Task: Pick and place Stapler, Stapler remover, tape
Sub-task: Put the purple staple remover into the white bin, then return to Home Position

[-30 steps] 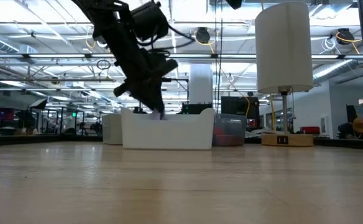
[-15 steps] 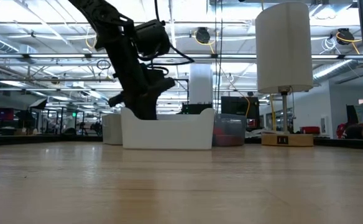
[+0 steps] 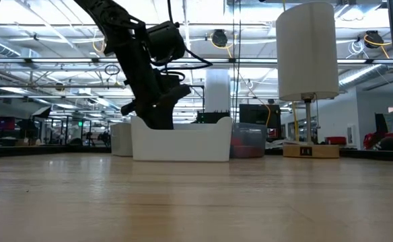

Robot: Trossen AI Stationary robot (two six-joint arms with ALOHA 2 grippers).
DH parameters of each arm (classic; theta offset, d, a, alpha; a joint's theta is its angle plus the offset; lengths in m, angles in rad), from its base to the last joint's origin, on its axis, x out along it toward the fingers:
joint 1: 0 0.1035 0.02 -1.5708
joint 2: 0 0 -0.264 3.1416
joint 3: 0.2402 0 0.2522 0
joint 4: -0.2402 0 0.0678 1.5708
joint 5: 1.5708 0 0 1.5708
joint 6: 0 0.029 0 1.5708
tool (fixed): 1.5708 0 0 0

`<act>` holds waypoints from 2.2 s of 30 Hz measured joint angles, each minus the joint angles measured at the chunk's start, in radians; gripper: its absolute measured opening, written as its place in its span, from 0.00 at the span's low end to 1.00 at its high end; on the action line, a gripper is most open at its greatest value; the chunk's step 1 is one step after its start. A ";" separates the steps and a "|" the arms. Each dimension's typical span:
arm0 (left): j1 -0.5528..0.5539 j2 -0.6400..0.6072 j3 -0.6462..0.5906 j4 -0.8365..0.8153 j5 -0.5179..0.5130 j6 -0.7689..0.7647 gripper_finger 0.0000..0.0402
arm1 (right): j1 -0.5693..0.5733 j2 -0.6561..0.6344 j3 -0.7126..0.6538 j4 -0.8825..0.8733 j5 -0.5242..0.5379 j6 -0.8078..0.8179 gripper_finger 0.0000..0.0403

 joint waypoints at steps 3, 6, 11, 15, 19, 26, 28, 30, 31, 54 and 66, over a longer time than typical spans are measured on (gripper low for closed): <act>0.000 0.000 0.000 0.001 -0.003 -0.001 0.36 | 0.000 0.000 0.000 0.000 0.000 0.000 0.41; 0.003 0.000 0.000 0.003 0.009 0.000 0.44 | 0.000 0.000 0.000 0.000 0.000 0.000 0.41; 0.028 -0.070 0.017 0.003 0.133 -0.005 0.52 | 0.000 0.000 0.000 0.000 0.000 0.000 0.41; 0.036 -0.197 0.034 0.003 0.212 0.006 0.54 | 0.007 -0.014 0.000 -0.014 0.000 -0.007 0.41; 0.024 -0.370 0.036 -0.030 0.223 0.055 0.54 | 0.032 -0.048 0.000 -0.028 0.000 -0.033 0.41; -0.018 -0.672 0.034 -0.241 0.139 0.124 0.54 | 0.084 -0.133 0.000 -0.110 0.063 -0.041 0.41; -0.038 -0.758 0.035 -0.285 0.086 0.107 0.54 | 0.103 -0.159 0.000 -0.142 0.095 -0.025 0.41; -0.064 -0.834 0.034 -0.311 0.051 0.100 0.54 | 0.122 -0.189 -0.014 -0.152 0.122 -0.023 0.41; -0.077 -0.872 0.034 -0.311 0.045 0.103 0.54 | 0.134 -0.206 -0.030 -0.151 0.129 -0.024 0.41; -0.280 -1.420 -0.466 -0.137 -0.100 0.152 0.54 | 0.176 -0.839 -0.748 0.111 0.178 0.109 0.41; -0.282 -1.621 -0.709 -0.052 -0.091 0.101 0.54 | 0.176 -1.057 -0.909 0.113 0.175 0.105 0.41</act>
